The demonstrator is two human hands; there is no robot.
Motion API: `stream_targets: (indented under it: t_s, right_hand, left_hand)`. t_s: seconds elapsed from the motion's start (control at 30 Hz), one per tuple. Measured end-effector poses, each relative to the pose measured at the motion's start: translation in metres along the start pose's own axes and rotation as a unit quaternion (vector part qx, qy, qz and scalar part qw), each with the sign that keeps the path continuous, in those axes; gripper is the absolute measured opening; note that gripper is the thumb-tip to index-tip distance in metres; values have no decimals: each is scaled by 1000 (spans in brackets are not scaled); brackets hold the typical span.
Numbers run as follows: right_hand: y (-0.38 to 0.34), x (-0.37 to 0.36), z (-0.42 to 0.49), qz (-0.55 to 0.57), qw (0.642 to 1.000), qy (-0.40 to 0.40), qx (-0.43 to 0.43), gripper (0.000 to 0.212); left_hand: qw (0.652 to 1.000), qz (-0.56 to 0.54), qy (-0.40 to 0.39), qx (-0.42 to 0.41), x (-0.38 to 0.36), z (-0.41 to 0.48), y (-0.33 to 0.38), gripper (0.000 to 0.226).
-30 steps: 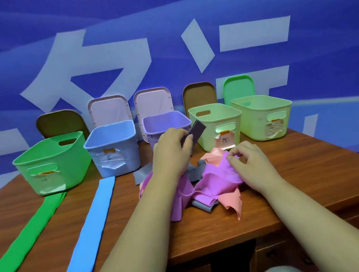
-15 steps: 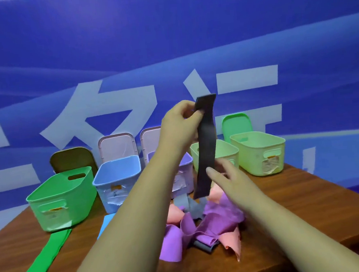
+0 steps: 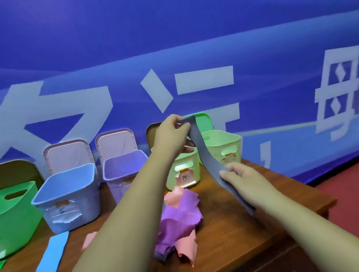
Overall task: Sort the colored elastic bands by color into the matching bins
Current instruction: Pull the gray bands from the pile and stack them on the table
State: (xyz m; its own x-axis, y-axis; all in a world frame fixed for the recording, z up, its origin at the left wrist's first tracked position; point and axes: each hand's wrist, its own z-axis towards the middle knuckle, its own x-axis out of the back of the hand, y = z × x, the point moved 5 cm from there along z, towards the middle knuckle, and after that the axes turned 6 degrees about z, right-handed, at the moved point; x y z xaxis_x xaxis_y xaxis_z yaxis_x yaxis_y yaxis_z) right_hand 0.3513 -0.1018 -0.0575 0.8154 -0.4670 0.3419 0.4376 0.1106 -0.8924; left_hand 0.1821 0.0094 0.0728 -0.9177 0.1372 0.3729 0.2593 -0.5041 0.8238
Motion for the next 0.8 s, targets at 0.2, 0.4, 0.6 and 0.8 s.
stream_targets:
  t_s: [0.2, 0.4, 0.6, 0.8]
  right_hand:
    - [46, 50, 0, -116, 990, 21, -73, 18]
    - [83, 87, 7, -205, 967, 36, -149, 20]
    - [105, 99, 7, -284, 944, 18, -168, 23]
    - [109, 99, 8, -330, 931, 25, -154, 15]
  left_hand:
    - [994, 95, -23, 41, -85, 10, -52, 12]
    - [981, -56, -73, 173, -171, 5, -100, 13]
    - [968, -28, -70, 238, -227, 4, -153, 29]
    - [966, -41, -83, 240, -231, -3, -152, 41]
